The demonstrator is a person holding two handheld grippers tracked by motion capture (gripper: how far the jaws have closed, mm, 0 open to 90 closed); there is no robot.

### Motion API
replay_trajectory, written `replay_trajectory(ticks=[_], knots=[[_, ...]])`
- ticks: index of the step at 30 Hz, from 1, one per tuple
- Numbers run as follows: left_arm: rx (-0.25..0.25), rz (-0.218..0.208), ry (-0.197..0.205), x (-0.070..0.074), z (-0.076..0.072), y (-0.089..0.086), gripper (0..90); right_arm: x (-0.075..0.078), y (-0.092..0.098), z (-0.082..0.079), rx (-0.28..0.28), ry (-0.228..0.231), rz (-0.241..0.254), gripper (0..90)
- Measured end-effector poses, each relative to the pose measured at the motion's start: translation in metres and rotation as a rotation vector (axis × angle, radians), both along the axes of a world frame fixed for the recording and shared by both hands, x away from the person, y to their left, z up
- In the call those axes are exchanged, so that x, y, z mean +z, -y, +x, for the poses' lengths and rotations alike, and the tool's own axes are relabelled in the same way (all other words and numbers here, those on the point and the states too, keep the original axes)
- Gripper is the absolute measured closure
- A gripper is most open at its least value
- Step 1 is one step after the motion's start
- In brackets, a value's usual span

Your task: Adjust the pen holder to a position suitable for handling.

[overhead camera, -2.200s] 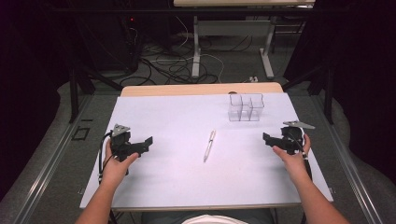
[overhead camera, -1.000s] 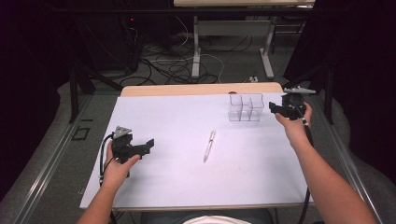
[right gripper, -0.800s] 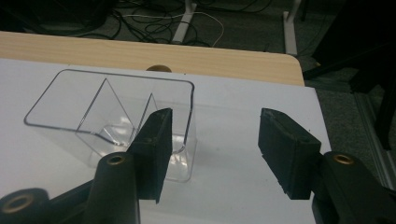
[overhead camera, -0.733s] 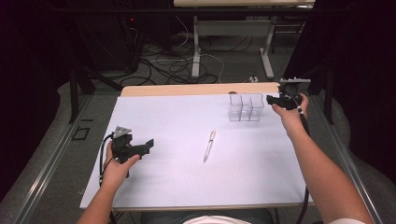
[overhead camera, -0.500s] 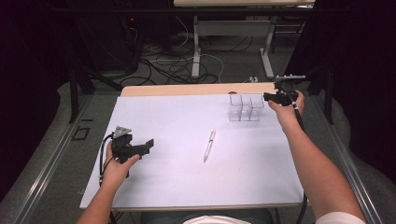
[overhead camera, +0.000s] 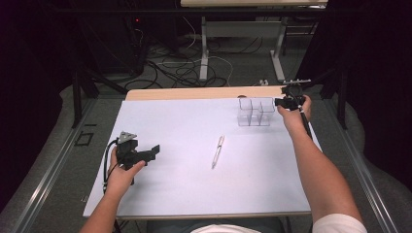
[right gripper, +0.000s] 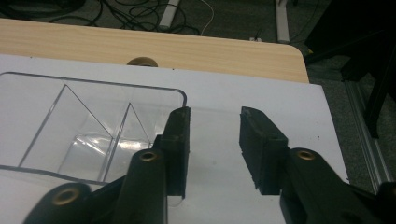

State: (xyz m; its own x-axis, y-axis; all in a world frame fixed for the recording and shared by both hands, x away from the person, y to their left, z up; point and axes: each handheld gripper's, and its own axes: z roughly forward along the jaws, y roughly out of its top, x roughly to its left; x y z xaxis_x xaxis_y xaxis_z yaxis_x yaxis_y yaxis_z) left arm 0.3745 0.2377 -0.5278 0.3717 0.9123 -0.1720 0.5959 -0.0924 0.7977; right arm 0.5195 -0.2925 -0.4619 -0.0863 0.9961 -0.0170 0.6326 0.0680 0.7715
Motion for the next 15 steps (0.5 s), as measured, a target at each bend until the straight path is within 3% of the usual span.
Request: replay_trajectory(ticks=[4, 7, 15], knots=[[0.002, 0.0, 0.0, 0.0, 0.0, 0.0, 4.1, -0.006, 0.001, 0.004, 0.004, -0.026, -0.01, 72.4], [0.005, -0.002, 0.004, 0.0, 0.0, 0.0, 4.2, -0.009, 0.002, 0.005, 0.005, -0.027, 0.001, 74.3], [0.0, 0.003, -0.001, 0.0, 0.0, 0.0, 4.7, -0.019, 0.001, 0.011, 0.015, -0.086, 0.033, 83.7]])
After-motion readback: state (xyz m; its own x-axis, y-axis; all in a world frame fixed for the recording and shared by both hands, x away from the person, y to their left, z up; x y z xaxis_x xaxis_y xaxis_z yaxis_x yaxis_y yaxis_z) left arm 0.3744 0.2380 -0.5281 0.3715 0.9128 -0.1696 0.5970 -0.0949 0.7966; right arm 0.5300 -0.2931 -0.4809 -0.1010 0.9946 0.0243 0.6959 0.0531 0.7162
